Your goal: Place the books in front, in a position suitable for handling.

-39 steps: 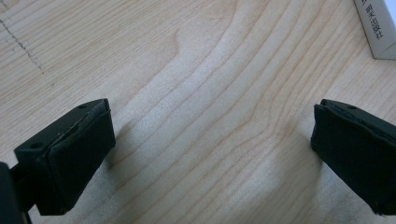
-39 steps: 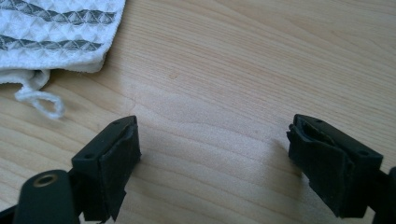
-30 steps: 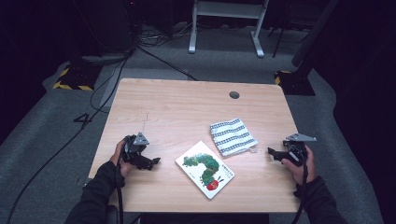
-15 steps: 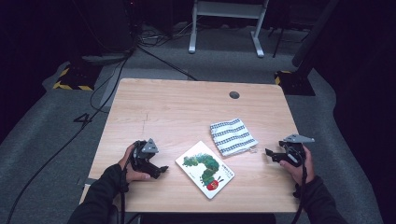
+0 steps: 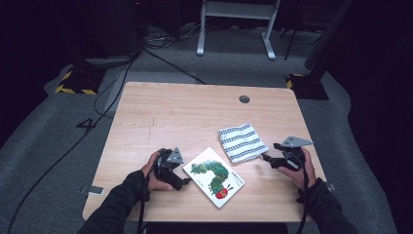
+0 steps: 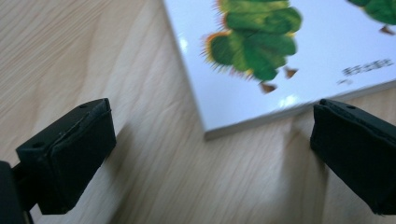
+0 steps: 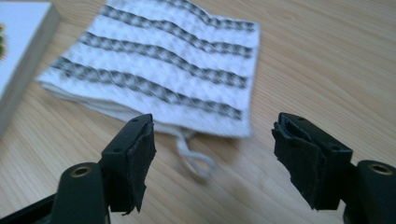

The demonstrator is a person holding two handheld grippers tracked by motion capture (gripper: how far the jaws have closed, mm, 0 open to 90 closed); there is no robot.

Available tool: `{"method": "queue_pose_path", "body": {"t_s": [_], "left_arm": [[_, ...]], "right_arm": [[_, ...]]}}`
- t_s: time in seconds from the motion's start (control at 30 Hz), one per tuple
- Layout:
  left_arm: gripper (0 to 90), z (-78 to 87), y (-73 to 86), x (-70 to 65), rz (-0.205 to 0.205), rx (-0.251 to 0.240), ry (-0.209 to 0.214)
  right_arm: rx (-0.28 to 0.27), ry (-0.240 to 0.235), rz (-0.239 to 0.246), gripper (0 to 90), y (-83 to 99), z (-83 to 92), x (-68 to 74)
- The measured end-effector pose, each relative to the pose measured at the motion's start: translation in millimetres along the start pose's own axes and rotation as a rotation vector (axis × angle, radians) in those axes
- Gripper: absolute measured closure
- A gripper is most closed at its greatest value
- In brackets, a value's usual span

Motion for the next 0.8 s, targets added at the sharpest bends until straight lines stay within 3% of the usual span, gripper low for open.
{"method": "queue_pose_path", "body": {"t_s": [0.13, 0.33, 0.43, 0.6, 0.7, 0.8], "left_arm": [[1.3, -0.3, -1.1, -1.7, -0.003, 0.001, 0.006], [4.6, -2.1, -5.5, -9.5, -0.057, -0.004, 0.029], [4.6, -3.3, -7.4, -12.5, -0.064, -0.006, 0.035], [5.1, -3.8, -8.4, -14.8, -0.073, -0.010, 0.040], [5.5, -4.8, -10.3, -18.6, -0.084, -0.008, 0.046], [4.8, -5.9, -12.2, -20.5, -0.089, -0.005, 0.047]], "right_arm": [[0.021, -0.019, 0.029, 30.8, -13.0, -11.7, 8.2], [0.082, -0.037, 0.052, 30.3, -30.4, -36.8, 11.9], [0.103, -0.043, 0.054, 30.9, -34.5, -44.3, 14.0], [0.118, -0.051, 0.059, 30.2, -37.9, -51.6, 16.1], [0.101, -0.069, 0.044, 30.3, -42.2, -53.0, 16.9], [0.087, -0.062, 0.062, 29.7, -46.8, -54.9, 21.7]]}}
Point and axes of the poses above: each handheld gripper's, and its own axes: z roughly backward along the jaws, y roughly out of its underside, x roughly to its left, the point moved 4 cm from there along -z, roughly forward along the jaws, and after that the axes turned 13 degrees about x, right-handed, at the moved point
